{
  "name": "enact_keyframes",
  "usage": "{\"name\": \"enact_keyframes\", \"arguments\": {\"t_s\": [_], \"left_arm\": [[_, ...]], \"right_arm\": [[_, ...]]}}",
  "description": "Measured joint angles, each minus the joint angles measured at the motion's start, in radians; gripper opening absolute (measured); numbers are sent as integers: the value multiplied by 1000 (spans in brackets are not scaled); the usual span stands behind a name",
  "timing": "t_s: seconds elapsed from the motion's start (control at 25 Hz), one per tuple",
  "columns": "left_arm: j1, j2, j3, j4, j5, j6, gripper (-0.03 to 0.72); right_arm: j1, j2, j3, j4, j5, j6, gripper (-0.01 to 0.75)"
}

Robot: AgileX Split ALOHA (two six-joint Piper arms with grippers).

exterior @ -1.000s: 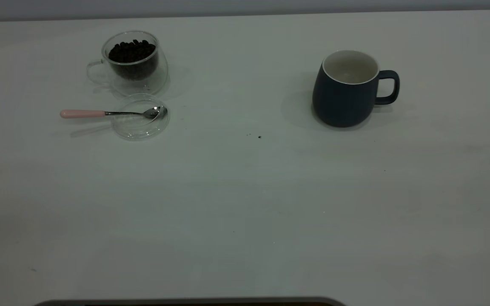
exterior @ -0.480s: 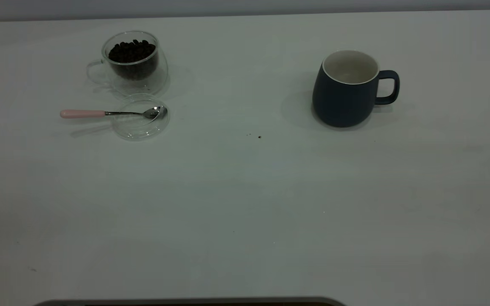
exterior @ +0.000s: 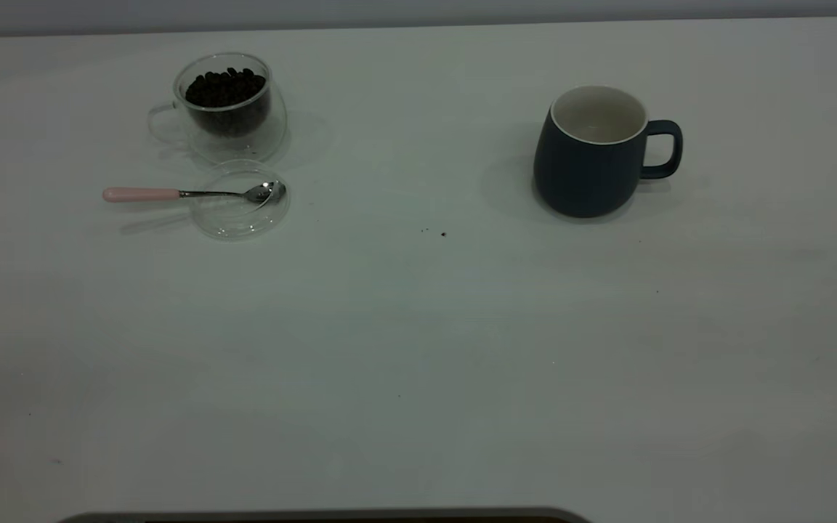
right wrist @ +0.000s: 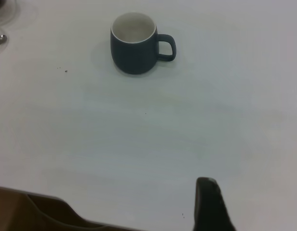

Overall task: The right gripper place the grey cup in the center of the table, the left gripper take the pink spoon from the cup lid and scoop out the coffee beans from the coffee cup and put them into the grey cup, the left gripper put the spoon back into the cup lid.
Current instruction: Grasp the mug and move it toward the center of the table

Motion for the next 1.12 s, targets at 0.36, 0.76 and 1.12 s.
{"name": "enact_keyframes", "arguments": {"t_s": [0.36, 0.76, 1.12], "left_arm": [[0, 0, 0, 0, 0, 0, 515], [0, 0, 0, 0, 0, 2, 515], [0, 0, 0, 0, 0, 3, 515]], "right_arm": [[0, 0, 0, 5, 0, 0, 483], [0, 165, -9, 80, -66, 0, 521], [0, 780, -68, 130, -362, -184, 639]]}}
